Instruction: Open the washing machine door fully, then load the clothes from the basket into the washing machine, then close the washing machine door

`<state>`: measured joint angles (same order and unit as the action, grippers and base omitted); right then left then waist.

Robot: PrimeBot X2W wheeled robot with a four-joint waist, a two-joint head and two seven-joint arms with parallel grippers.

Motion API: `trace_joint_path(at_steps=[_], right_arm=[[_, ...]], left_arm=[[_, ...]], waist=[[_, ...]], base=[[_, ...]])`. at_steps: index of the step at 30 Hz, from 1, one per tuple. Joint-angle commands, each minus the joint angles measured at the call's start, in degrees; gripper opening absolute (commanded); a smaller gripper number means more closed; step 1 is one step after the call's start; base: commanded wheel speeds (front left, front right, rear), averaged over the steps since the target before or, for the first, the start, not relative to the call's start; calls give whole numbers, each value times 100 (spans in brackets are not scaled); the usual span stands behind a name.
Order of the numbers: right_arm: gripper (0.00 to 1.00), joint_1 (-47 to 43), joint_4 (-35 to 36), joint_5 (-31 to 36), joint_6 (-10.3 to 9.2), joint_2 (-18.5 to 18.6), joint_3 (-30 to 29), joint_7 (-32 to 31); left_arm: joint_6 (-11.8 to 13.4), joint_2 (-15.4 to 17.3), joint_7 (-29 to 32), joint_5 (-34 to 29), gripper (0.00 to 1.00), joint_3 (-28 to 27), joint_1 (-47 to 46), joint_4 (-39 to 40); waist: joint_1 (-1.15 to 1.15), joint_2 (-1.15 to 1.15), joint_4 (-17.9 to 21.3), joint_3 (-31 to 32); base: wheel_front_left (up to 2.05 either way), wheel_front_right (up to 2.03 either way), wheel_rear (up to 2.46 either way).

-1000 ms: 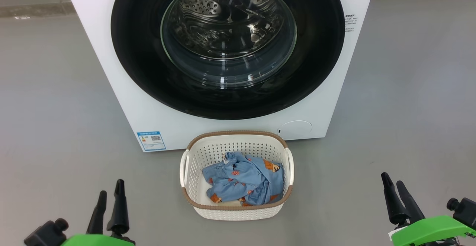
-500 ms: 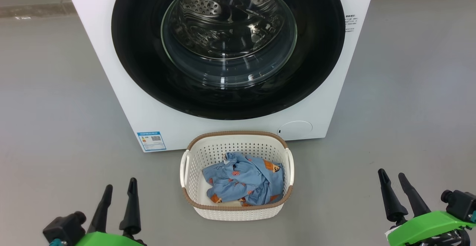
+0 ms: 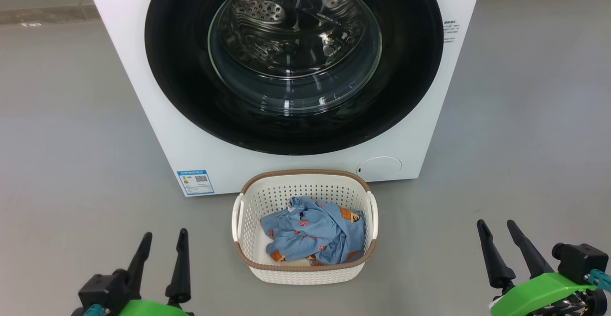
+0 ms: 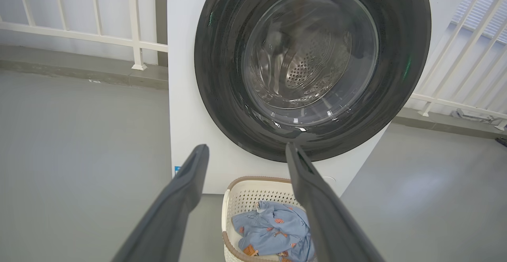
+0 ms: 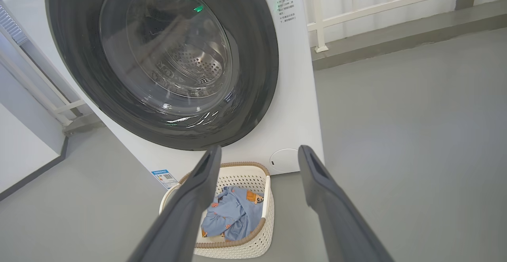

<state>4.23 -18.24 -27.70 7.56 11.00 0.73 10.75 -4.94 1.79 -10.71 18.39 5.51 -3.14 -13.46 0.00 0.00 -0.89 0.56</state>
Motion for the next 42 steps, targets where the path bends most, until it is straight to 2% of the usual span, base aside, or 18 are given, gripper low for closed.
trace_joint_path(at_steps=[1,21,42], right_arm=[[100,241,124,156,-6,129,111,79],[100,248,151,1277,-8,213,158,415],[100,211,177,1149,-8,171,103,425]], left_arm=[[45,98,-83,-198,100,-124,-281,146],[120,113,-419,-1223,100,-68,-391,-138],[201,110,-429,-1042,100,-31,-485,-560]], waist=[[0,0,0,-1],[0,0,19,15],[0,0,21,22]], base=[[0,0,0],[0,0,0],[0,0,0]])
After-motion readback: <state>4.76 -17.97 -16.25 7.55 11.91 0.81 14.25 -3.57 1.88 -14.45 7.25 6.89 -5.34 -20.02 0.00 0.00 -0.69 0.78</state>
